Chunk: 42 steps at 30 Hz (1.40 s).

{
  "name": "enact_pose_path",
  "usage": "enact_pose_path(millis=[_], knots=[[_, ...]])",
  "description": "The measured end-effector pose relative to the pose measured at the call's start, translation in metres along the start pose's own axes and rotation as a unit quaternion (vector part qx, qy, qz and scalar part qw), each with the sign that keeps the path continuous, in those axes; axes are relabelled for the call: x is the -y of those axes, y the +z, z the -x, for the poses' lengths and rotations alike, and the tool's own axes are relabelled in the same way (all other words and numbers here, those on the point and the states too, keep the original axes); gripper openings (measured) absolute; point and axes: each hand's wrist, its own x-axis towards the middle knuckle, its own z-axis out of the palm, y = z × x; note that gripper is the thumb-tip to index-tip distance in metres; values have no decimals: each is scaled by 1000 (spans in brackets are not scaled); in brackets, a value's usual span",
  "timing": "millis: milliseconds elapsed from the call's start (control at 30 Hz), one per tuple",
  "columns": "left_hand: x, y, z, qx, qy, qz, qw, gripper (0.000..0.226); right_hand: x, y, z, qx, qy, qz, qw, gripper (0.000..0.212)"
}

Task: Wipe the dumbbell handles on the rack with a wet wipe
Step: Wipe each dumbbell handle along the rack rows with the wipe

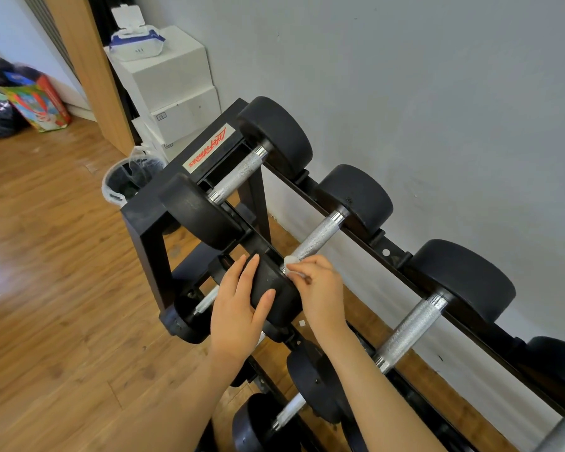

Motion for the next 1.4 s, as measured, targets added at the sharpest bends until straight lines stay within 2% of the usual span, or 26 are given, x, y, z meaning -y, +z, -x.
enact_pose_path(millis=[167,233,333,500,700,833,900,1000,1133,1167,1300,1400], knots=[[-1,-1,3,-1,-9,7,1000,68,-5,-7,-12,-69,6,0,998,23],[-2,-1,3,-1,-9,3,1000,69,-7,-6,-13,-32,-19,19,999,22],[0,-1,2,0,-11,5,1000,68,-11,-5,-12,38,-101,91,990,20],[-2,-1,3,-3,-12,10,1000,68,-12,-17,-25,-1,-113,99,989,20],[-1,0,3,2,-15,12,1000,69,-15,-31,-31,104,-248,168,948,27],[-1,1,3,3,-23,15,1000,69,-17,-38,-40,71,-216,144,963,29],[-2,1,3,3,-23,15,1000,70,-14,-32,-38,99,-213,138,962,30],[-2,0,3,2,-22,15,1000,69,-8,-26,-33,178,-249,166,937,29],[-2,1,4,-2,-20,13,1000,68,-9,-32,-40,117,-216,175,953,24],[-2,1,4,-2,-20,13,1000,68,-8,-32,-39,118,-213,172,955,26],[-2,1,3,1,-19,11,1000,69,-7,-28,-30,205,-237,193,930,33],[-2,1,4,-1,-20,13,1000,68,-12,-33,-38,173,-217,197,940,34]])
